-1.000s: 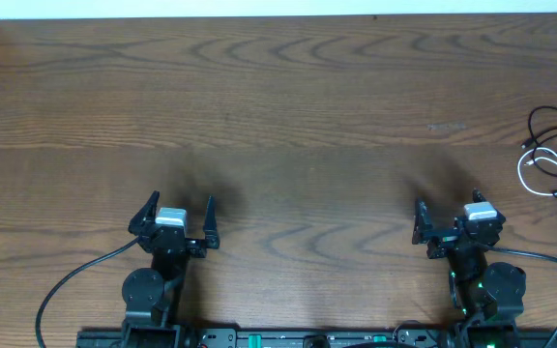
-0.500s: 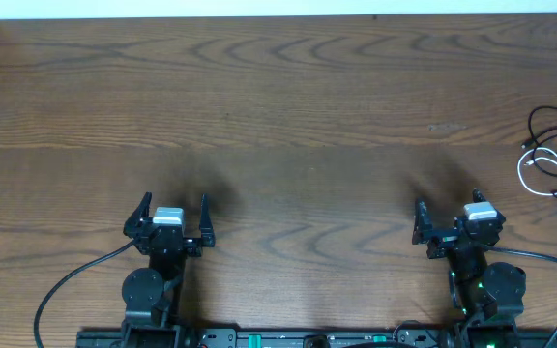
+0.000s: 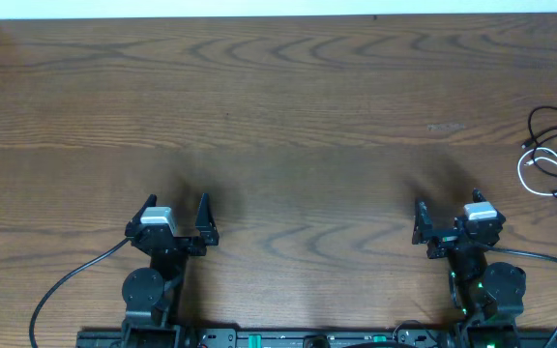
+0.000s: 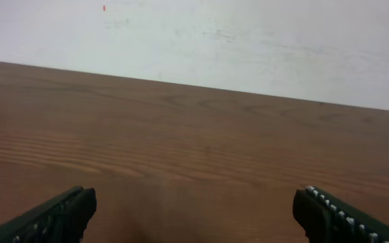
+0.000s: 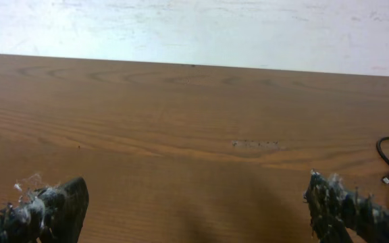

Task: Untangle cables

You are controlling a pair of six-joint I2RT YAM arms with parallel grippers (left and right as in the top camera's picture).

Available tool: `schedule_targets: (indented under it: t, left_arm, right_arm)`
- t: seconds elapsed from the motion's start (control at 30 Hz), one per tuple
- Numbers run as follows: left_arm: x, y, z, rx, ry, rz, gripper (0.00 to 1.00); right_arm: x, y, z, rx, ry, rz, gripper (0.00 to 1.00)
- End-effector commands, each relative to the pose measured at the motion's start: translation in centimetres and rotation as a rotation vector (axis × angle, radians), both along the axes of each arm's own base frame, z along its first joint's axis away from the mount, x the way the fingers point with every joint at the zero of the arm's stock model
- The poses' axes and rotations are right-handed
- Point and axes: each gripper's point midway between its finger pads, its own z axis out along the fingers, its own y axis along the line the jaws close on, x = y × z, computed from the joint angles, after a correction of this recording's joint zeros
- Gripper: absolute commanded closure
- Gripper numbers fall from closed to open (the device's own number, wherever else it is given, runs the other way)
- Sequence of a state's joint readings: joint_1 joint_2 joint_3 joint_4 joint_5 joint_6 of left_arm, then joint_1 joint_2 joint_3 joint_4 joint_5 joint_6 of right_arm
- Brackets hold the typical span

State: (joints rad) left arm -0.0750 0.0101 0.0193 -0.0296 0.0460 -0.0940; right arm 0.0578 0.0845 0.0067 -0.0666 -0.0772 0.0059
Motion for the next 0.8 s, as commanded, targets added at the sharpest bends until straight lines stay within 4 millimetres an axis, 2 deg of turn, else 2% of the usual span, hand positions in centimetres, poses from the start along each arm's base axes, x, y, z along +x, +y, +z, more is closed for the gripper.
schedule_targets:
  t: [0.0,0.2,0.77]
  left_arm:
    - [-0.1,-0.1,-1.5,-0.019,0.049,-0.001,0.03]
    - [-0.3,-2.0,-1.3,0.076,0.029,-0.126,0.02]
    - [-0.4,-2.3,-1.2,0.072,0.025,-0.140,0.02]
  right_arm:
    - [0.0,0.0,0.0,-0.014,-0.002,0.003,0.01]
    - [0.0,0.0,0.0,-0.014,-0.002,0.003,0.01]
    - [0.0,0.0,0.0,-0.014,-0.002,0.003,0.01]
